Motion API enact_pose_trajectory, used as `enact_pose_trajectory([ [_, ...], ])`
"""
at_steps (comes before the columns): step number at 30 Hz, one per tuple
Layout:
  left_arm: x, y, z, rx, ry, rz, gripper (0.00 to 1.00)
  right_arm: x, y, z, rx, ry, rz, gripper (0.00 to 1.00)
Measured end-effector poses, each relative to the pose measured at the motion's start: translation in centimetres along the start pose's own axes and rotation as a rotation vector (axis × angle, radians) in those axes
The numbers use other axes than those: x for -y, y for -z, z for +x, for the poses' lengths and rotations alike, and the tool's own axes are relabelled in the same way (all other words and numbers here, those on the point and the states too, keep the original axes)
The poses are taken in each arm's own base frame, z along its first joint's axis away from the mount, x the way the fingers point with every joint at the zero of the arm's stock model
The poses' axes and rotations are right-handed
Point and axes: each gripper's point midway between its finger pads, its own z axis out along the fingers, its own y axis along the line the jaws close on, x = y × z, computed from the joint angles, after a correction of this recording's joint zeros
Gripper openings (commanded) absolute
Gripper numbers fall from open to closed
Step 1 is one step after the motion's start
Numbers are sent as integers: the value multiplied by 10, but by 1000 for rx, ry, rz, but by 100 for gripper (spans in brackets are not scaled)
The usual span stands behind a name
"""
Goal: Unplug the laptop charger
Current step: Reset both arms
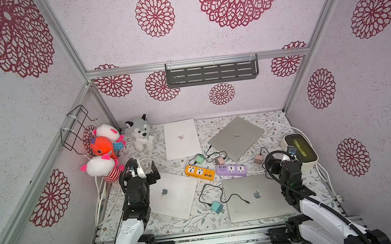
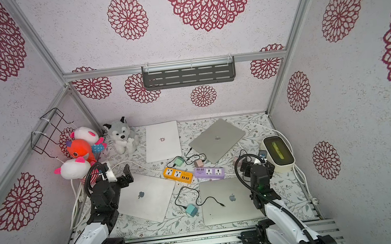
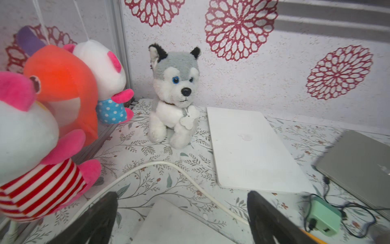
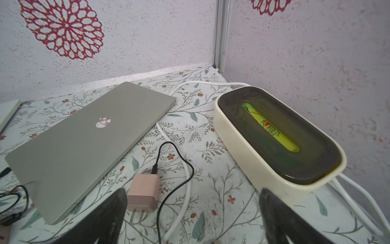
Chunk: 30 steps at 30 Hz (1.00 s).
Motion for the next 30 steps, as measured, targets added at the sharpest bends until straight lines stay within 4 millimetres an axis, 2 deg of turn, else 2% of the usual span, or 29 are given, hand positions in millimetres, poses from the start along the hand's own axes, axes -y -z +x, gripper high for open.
enact_pose_trajectory([
  [7, -12, -8, 46, 6, -57, -45, 98, 14, 5, 33, 67, 88, 21, 99],
  [11, -12, -13, 62, 19, -104, -41, 98, 5, 3, 15, 149, 105, -16, 99],
  [16, -8, -20, 56, 78, -135, -26, 98, -5, 0, 15, 161, 133, -61, 99],
  [21, -4, -35, 52, 100, -150, -16, 98, -14, -10, 18, 142, 151, -84, 99],
  [24, -9, -43, 50, 103, -147, -29, 98, -13, -11, 13, 157, 141, -79, 99],
  [30, -17, -45, 45, 119, -132, -43, 98, -7, -14, 9, 164, 131, -63, 99],
])
